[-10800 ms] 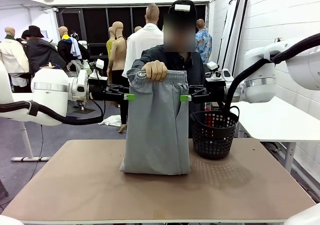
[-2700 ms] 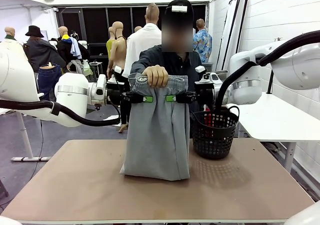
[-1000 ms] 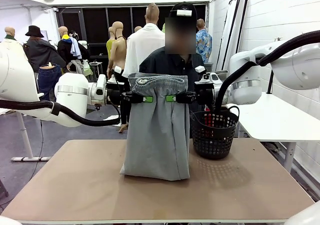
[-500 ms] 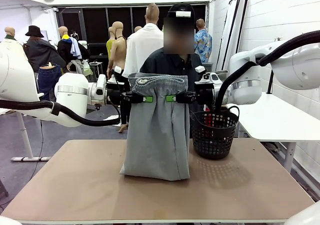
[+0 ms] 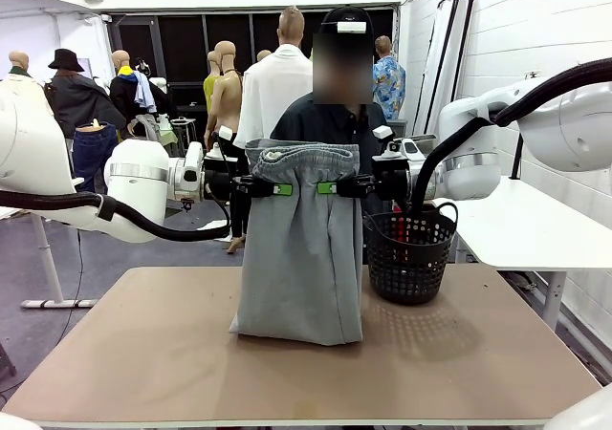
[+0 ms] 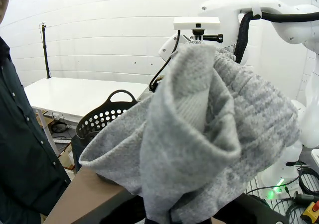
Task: Fold the training pants.
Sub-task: Fold the Training pants in half.
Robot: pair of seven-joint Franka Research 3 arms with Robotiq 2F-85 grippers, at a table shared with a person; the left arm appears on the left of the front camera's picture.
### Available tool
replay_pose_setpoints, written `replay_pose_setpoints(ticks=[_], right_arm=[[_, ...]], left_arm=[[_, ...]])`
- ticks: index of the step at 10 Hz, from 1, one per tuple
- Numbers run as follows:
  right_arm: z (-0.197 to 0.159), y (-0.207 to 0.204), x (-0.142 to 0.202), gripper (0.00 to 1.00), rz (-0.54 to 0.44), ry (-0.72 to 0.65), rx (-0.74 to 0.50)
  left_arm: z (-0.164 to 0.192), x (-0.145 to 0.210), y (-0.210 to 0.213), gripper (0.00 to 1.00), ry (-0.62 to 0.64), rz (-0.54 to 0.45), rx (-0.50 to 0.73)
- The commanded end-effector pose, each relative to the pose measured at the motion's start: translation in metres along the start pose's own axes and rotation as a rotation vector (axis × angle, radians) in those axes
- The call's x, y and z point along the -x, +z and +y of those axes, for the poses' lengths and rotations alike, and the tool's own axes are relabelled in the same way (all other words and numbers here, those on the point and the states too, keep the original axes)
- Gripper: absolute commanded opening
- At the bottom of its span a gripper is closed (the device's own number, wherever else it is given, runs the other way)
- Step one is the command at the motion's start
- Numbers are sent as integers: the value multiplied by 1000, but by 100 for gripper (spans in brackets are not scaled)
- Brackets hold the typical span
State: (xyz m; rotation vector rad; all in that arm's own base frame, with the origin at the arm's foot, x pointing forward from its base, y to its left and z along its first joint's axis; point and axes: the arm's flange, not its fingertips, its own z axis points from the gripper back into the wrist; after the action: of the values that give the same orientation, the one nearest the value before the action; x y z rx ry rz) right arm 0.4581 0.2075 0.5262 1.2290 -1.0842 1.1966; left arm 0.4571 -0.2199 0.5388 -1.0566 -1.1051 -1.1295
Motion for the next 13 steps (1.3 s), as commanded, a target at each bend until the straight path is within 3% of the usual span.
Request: replay_pose_setpoints(ticks=[1, 13], right_arm=[[2, -2, -2, 0, -10, 0, 2], [2, -2, -2, 0, -10, 0, 2]], left_arm=[[-3, 1, 1, 0, -18, -32, 7], [-3, 1, 1, 0, -18, -32, 7]])
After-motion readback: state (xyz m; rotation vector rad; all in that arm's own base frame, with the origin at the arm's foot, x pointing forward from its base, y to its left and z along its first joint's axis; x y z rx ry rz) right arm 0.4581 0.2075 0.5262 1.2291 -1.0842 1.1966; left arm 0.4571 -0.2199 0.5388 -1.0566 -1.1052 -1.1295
